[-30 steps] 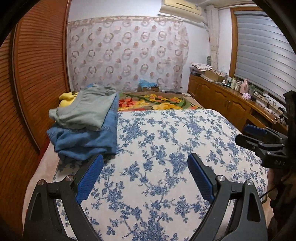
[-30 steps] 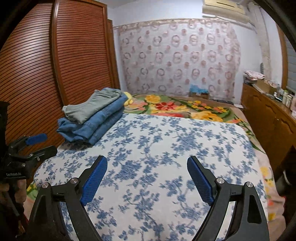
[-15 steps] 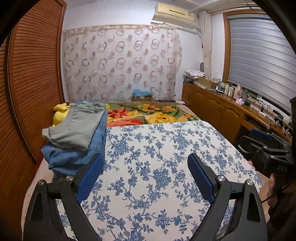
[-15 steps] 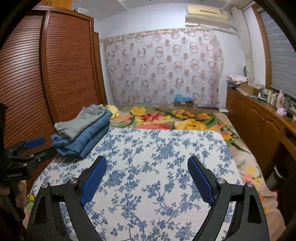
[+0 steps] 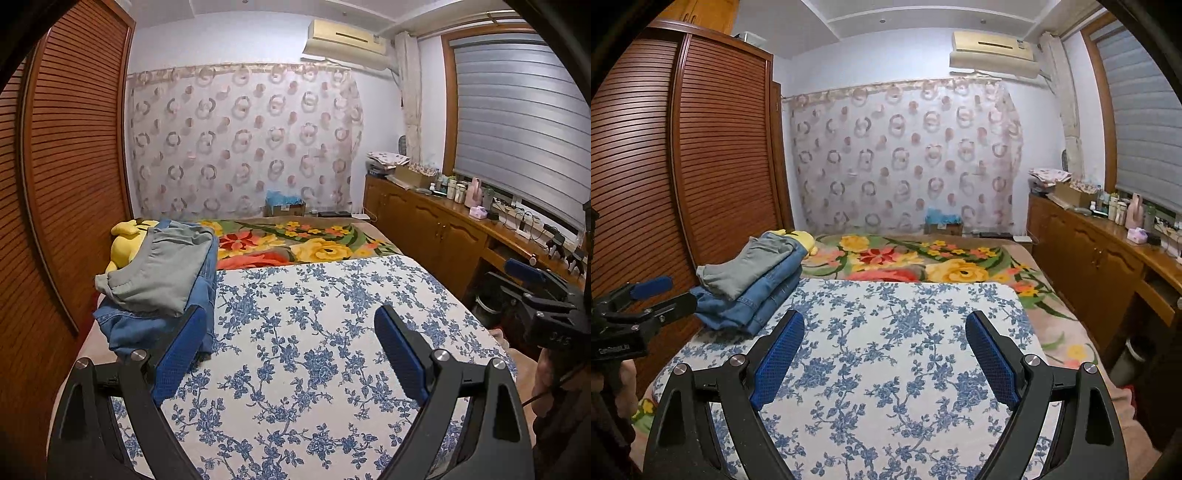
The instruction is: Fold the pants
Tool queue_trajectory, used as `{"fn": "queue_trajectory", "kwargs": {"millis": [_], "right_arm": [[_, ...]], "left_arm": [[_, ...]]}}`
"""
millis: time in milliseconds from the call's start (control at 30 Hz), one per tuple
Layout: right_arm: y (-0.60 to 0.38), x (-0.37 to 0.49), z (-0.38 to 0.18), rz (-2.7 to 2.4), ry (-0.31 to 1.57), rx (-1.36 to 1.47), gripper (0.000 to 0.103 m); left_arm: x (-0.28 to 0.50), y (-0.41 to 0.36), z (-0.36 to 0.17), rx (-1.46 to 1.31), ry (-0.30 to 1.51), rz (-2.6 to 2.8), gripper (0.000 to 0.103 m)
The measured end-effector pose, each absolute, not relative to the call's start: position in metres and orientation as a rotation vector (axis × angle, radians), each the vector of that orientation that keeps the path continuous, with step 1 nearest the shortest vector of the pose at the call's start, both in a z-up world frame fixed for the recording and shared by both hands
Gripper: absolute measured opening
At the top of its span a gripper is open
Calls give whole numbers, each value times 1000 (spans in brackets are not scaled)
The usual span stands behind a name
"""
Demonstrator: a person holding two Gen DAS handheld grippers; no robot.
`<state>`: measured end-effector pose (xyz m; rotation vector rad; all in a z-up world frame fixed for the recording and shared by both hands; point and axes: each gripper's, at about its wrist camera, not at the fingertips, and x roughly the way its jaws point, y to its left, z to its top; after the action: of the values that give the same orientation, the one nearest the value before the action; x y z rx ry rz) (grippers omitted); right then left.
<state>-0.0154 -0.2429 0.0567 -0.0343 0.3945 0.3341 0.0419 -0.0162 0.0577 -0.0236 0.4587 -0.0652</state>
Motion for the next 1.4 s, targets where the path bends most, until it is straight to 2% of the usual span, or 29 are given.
{"fn": "queue_trajectory", "kwargs": {"millis": [1400], "right_arm": [[-248,-11,59,331,390,-31,90]], "left_arm": [[41,-17,56,-24,454,-64,93]]}}
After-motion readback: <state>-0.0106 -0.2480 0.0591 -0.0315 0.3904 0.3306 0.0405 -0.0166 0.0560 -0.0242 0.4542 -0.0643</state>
